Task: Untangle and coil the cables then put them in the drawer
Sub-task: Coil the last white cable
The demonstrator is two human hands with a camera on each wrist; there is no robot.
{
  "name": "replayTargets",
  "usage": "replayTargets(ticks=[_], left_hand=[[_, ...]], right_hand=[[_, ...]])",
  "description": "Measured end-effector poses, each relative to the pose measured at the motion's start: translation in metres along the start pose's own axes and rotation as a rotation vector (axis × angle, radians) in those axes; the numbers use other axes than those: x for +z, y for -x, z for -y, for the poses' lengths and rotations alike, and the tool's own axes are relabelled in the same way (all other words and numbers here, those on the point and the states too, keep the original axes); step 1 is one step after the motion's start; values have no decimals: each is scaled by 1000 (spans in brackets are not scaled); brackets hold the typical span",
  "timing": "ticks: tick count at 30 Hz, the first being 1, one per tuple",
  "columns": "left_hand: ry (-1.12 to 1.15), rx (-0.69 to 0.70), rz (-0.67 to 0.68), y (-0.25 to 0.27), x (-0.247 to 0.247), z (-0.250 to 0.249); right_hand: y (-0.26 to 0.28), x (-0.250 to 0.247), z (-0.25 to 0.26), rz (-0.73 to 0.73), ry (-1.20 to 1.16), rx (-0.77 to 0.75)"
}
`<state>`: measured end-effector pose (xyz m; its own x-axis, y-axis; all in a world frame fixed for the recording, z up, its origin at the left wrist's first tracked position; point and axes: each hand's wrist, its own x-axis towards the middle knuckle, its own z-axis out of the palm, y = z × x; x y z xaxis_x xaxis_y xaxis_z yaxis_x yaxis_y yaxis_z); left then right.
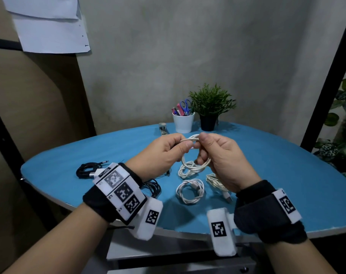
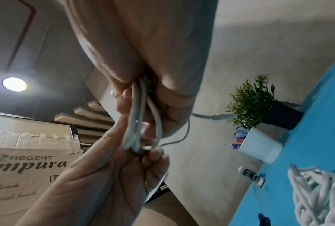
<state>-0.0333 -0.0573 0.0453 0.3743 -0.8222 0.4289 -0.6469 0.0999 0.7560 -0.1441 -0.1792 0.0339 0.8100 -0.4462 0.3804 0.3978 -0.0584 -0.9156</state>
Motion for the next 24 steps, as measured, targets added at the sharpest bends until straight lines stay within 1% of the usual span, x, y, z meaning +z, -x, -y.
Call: replayTargets(ticks=[2,5,7,8,10,13,15,17,19,21,24], left_hand=[[-65,-15,-49,0,1,-1],[-217,7,-131,2,7,-2],[-248,28,-172,2,10,-3],[-234,37,-171,2,11,-3],[-126,26,-129,3,11,-3],[79,-35,-50,8,6,-1],[121,-53,-36,11,2,3],[107,-74,-49,14,0,6],[59,-119,-91,15,1,9],[-17,-145,-171,16,3,14],[-212,-96,-299,16,4,18]], right_hand=[[2,-3,-3,-16,143,-59],[5,-4,-10,-78,397,-113],[7,-3,-11,-126,511,-129],[8,-3,-11,-143,524,-127],[9,-5,-8,-170,432,-80],[10,-8,-3,-190,187,2],[11,-11,-1,-197,118,10],[12,-12,2,-204,74,10],[13,-14,5,-215,26,5],[13,-14,7,-216,0,0],[14,-12,6,-188,-13,2]])
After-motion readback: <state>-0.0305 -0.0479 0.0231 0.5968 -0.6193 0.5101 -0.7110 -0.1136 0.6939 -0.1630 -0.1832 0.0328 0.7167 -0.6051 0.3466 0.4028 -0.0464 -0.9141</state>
